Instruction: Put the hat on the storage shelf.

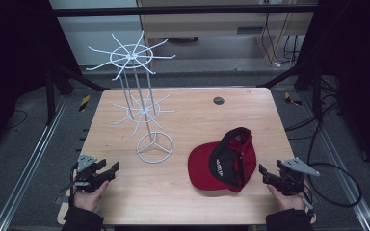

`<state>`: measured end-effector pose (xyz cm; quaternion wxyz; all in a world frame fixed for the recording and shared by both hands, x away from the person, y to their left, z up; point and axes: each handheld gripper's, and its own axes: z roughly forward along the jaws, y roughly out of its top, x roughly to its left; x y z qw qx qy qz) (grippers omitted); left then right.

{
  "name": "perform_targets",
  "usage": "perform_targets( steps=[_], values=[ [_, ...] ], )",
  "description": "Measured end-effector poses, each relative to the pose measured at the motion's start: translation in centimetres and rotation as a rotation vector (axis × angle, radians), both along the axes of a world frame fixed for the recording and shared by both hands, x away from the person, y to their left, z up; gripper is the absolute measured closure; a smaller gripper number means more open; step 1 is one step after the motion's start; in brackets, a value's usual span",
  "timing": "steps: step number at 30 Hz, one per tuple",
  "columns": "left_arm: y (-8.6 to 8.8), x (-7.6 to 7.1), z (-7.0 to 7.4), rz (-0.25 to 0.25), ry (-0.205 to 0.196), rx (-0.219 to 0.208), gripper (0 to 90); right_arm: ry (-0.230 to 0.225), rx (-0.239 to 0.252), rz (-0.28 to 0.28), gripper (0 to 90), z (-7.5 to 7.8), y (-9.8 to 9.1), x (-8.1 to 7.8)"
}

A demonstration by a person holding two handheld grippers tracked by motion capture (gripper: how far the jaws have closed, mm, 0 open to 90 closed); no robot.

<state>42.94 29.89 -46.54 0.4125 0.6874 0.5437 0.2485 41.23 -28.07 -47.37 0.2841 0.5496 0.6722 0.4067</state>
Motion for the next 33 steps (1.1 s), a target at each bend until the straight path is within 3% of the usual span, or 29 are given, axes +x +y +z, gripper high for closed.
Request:
perform_targets(
  steps=[3, 6, 10, 13, 15, 21, 27, 33],
  values=[
    [-0.6, -0.3, 0.2, -0.020, -0.009, -0.010, 44.9, -0.014, 0.002, 0.018, 33.2, 0.4, 0.3, -0.4],
    [-2.0, -1.0, 0.7, -0.060, -0.028, -0.009, 48.3, -0.030, 0.037, 0.068, 39.8, 1.2, 1.0, -1.3],
    [-3.5, -1.3, 1.1, -0.116, -0.028, 0.002, 50.8, -0.011, 0.083, 0.101, 38.7, 1.6, 1.7, -1.6],
    [-4.3, -1.4, 1.3, -0.139, -0.032, 0.014, 52.2, -0.005, 0.079, 0.117, 39.0, 1.7, 2.3, -1.7],
    [-5.5, -1.3, 1.5, -0.167, -0.032, 0.044, 53.5, 0.000, 0.063, 0.147, 39.1, 1.9, 3.2, -1.7],
    [-7.8, -1.1, 1.9, -0.217, -0.038, 0.064, 53.3, 0.013, 0.053, 0.205, 37.5, 2.0, 4.6, -1.8],
    [-12.2, -0.4, 2.2, -0.282, -0.053, 0.099, 53.0, 0.041, 0.045, 0.238, 40.0, 1.6, 5.6, -2.0],
    [-15.2, 0.5, 1.9, -0.315, -0.045, 0.117, 54.0, 0.068, 0.043, 0.253, 46.7, 1.1, 5.9, -1.7]
  ],
)
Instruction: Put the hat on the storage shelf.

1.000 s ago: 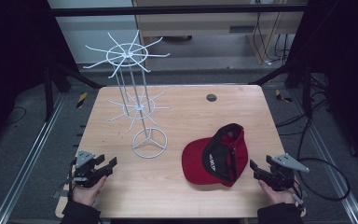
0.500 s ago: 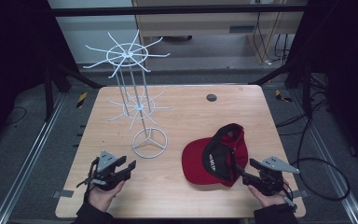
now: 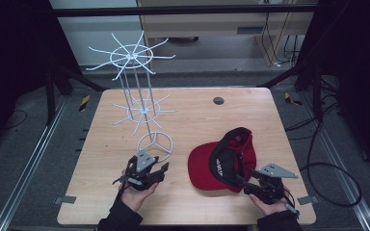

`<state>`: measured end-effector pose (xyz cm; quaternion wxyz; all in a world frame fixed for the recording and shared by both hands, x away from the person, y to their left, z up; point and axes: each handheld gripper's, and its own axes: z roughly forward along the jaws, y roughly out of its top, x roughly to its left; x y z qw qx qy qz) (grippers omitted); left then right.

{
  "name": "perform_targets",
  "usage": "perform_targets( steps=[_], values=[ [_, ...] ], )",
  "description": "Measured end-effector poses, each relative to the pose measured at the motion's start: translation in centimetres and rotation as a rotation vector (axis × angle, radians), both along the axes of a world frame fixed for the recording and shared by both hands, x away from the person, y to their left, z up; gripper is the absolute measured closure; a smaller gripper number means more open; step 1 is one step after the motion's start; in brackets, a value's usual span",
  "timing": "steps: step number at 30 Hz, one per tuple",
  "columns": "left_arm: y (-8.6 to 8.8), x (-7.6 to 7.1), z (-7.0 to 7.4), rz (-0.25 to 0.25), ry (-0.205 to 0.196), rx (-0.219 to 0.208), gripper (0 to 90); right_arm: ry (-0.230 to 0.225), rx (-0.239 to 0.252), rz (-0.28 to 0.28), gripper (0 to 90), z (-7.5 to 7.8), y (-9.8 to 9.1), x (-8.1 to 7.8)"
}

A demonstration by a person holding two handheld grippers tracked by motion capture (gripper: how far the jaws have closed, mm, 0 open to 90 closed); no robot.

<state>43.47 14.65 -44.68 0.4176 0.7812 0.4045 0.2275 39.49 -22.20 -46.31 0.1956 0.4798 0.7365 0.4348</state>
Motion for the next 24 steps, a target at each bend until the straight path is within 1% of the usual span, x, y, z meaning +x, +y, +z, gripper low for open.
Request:
perform_targets(
  steps=[1, 2, 3, 4, 5, 6, 7, 8, 9, 10, 11, 12, 13, 14, 15, 17, 18, 19, 20, 21, 23, 24],
  values=[
    [-0.9, 0.3, -0.2, -0.007, 0.004, 0.001, 54.7, 0.011, -0.009, 0.005, 49.6, -0.2, 0.1, 0.1],
    [-1.3, 0.4, -0.3, -0.011, 0.009, 0.001, 55.0, 0.016, -0.010, 0.006, 50.7, -0.2, 0.0, 0.1],
    [-1.3, 0.4, -0.3, -0.011, 0.009, 0.001, 55.6, 0.016, -0.010, 0.006, 50.7, -0.2, 0.0, 0.1],
    [-2.3, 0.7, -0.7, -0.019, 0.014, 0.001, 55.9, 0.028, -0.015, 0.002, 52.7, -0.4, -0.1, 0.2],
    [-2.3, 0.7, -0.7, -0.019, 0.014, 0.001, 56.3, 0.028, -0.015, 0.002, 52.7, -0.4, -0.1, 0.2],
    [-3.1, 1.0, -1.2, -0.023, 0.023, 0.016, 57.1, 0.040, -0.016, -0.002, 55.0, -0.7, -0.1, 0.3],
    [-3.4, 1.1, -1.4, -0.027, 0.029, 0.017, 57.6, 0.045, -0.016, -0.002, 56.0, -0.7, -0.1, 0.3],
    [-3.4, 1.1, -1.4, -0.027, 0.029, 0.017, 58.5, 0.045, -0.016, -0.002, 56.0, -0.7, -0.1, 0.3],
    [-4.2, 1.4, -1.8, -0.035, 0.036, 0.023, 59.4, 0.050, -0.028, -0.002, 58.5, -0.9, -0.1, 0.4],
    [-4.2, 1.4, -1.8, -0.035, 0.036, 0.023, 60.2, 0.050, -0.028, -0.002, 58.5, -0.9, -0.1, 0.4],
    [-4.6, 1.5, -2.0, -0.038, 0.042, 0.029, 60.2, 0.057, -0.031, -0.002, 60.0, -1.0, 0.0, 0.5],
    [-5.1, 1.7, -2.3, -0.047, 0.053, 0.031, 62.8, 0.067, -0.041, 0.005, 64.6, -1.2, 0.1, 0.7],
    [-5.4, 1.7, -2.5, -0.051, 0.056, 0.028, 63.7, 0.072, -0.040, 0.008, 66.1, -1.3, 0.2, 0.8],
    [-5.4, 1.7, -2.5, -0.051, 0.056, 0.028, 64.8, 0.071, -0.039, 0.013, 68.2, -1.3, 0.2, 0.9],
    [-6.0, 1.6, -2.9, -0.059, 0.060, 0.037, 65.6, 0.075, -0.040, 0.016, 71.0, -1.3, 0.2, 0.9],
    [-6.2, 1.6, -3.1, -0.062, 0.067, 0.036, 67.8, 0.075, -0.042, 0.019, 72.5, -1.3, 0.2, 1.0],
    [-6.5, 1.6, -3.3, -0.069, 0.076, 0.036, 67.8, 0.072, -0.042, 0.022, 74.5, -1.3, 0.2, 1.0],
    [-6.7, 1.6, -3.4, -0.074, 0.085, 0.039, 70.8, 0.079, -0.038, 0.023, 79.1, -1.3, 0.3, 1.1],
    [-6.8, 1.7, -3.6, -0.077, 0.086, 0.032, 70.8, 0.079, -0.038, 0.023, 79.1, -1.3, 0.3, 1.1],
    [-6.9, 1.7, -3.7, -0.085, 0.097, 0.043, 72.0, 0.078, -0.037, 0.023, 80.7, -1.3, 0.3, 1.2],
    [-7.2, 1.8, -4.0, -0.101, 0.113, 0.047, 75.5, 0.076, -0.040, 0.027, 84.8, -1.3, 0.2, 1.2],
    [-7.3, 1.8, -4.1, -0.107, 0.122, 0.056, 78.0, 0.074, -0.040, 0.029, 85.4, -1.3, 0.2, 1.3]
  ],
)
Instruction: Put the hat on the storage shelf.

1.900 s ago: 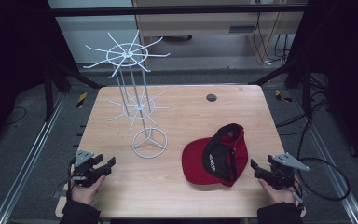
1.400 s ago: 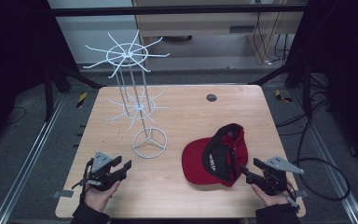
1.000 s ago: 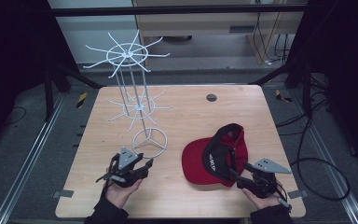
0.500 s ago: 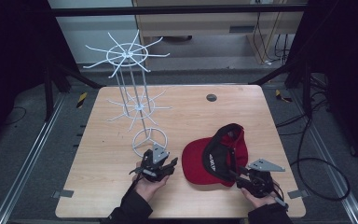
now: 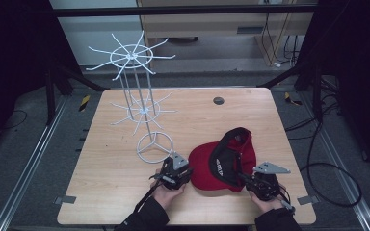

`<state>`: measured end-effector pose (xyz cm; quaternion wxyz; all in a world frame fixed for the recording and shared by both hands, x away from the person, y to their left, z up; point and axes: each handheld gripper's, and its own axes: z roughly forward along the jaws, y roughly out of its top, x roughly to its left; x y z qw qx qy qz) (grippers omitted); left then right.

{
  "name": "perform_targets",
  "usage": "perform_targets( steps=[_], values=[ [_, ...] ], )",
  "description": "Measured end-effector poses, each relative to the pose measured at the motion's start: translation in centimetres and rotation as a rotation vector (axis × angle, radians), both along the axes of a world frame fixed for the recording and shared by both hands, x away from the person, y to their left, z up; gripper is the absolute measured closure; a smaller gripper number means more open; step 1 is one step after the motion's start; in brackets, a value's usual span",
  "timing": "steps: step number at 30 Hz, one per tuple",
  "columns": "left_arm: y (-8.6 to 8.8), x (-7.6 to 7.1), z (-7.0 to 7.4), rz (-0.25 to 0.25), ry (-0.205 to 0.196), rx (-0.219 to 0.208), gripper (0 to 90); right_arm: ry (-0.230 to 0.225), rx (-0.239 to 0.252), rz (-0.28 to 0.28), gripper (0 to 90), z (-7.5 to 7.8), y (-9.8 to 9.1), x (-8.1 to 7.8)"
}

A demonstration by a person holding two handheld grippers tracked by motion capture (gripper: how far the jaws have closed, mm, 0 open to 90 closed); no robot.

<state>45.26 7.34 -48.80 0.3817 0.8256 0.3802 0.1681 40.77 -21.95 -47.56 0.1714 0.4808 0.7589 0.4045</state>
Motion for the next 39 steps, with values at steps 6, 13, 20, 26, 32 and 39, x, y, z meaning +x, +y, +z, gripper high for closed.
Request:
perform_targets(
  steps=[6, 13, 20, 26, 32, 39],
  values=[
    [-0.8, 0.0, -0.8, -0.019, 0.036, 0.004, 88.9, -0.046, -0.014, 0.002, 86.9, 0.4, 0.1, 0.1],
    [-1.0, 0.2, -1.0, -0.017, 0.030, -0.010, 89.5, -0.168, 0.015, 0.053, 87.1, 1.6, 0.8, -0.1],
    [-0.9, 0.3, -1.0, -0.025, 0.037, -0.026, 88.9, -0.170, 0.034, 0.115, 87.1, 1.4, 1.8, -0.1],
    [-1.1, 0.9, 0.4, -0.045, 0.051, -0.083, 78.3, -0.120, 0.003, 0.127, 86.9, 0.7, 2.1, -0.1],
    [-2.6, 1.7, 3.5, -0.061, -0.005, -0.157, 65.1, -0.085, -0.007, 0.134, 85.0, 0.1, 2.1, -0.1],
    [-4.9, 2.8, 5.8, -0.095, -0.020, -0.186, 53.9, -0.065, -0.010, 0.135, 84.9, -0.2, 2.1, -0.3]
  ],
)
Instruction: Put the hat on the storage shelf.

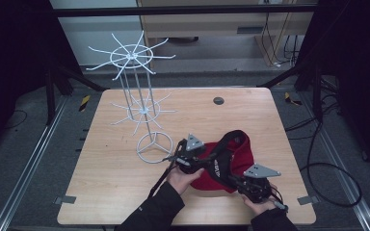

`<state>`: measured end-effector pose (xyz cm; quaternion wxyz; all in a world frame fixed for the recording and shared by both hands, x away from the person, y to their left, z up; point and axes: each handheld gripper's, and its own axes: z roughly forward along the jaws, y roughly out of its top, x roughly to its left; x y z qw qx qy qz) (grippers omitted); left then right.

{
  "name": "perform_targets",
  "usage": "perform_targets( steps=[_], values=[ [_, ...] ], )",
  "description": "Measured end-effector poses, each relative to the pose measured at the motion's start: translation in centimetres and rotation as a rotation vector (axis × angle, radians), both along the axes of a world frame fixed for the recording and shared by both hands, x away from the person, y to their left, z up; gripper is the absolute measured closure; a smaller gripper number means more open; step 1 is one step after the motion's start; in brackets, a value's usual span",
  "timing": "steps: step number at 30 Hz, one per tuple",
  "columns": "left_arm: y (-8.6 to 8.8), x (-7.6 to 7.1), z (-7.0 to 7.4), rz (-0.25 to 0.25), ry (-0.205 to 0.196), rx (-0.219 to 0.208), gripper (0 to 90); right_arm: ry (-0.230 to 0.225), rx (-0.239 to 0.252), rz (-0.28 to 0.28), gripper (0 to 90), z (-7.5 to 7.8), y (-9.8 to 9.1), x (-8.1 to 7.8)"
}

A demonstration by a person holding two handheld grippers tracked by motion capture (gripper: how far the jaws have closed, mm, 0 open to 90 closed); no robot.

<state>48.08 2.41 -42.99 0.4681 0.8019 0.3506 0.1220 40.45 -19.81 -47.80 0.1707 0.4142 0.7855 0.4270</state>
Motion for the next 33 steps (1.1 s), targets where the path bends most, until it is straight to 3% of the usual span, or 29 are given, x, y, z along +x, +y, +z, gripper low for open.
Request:
perform_targets(
  steps=[7, 18, 19, 21, 25, 29, 33],
  values=[
    [-3.3, 0.5, -0.1, -0.036, 0.007, -0.001, 45.3, 0.012, 0.002, 0.006, 87.3, 0.0, -0.1, -0.1],
    [-5.8, 0.9, -1.4, -0.059, 0.040, 0.024, 41.1, 0.007, 0.001, 0.048, 87.2, -0.2, 0.1, -0.1],
    [-5.8, 0.9, -1.4, -0.059, 0.040, 0.024, 42.2, 0.007, 0.001, 0.048, 87.2, -0.2, 0.1, -0.1],
    [-6.2, 1.3, -1.9, -0.065, 0.077, 0.044, 48.2, 0.004, -0.001, 0.062, 87.2, -0.1, 0.2, -0.2],
    [-6.4, 1.7, -2.3, -0.090, 0.145, 0.034, 66.4, 0.010, -0.004, 0.069, 87.1, -0.2, 0.2, -0.2],
    [-6.2, 1.6, -2.0, -0.088, 0.143, 0.027, 74.3, 0.018, 0.009, 0.070, 85.4, -0.2, 0.1, -0.2],
    [-5.6, 1.6, -1.4, -0.080, 0.123, 0.022, 78.3, -0.002, 0.073, 0.065, 73.1, 0.4, -0.5, -0.5]
  ],
)
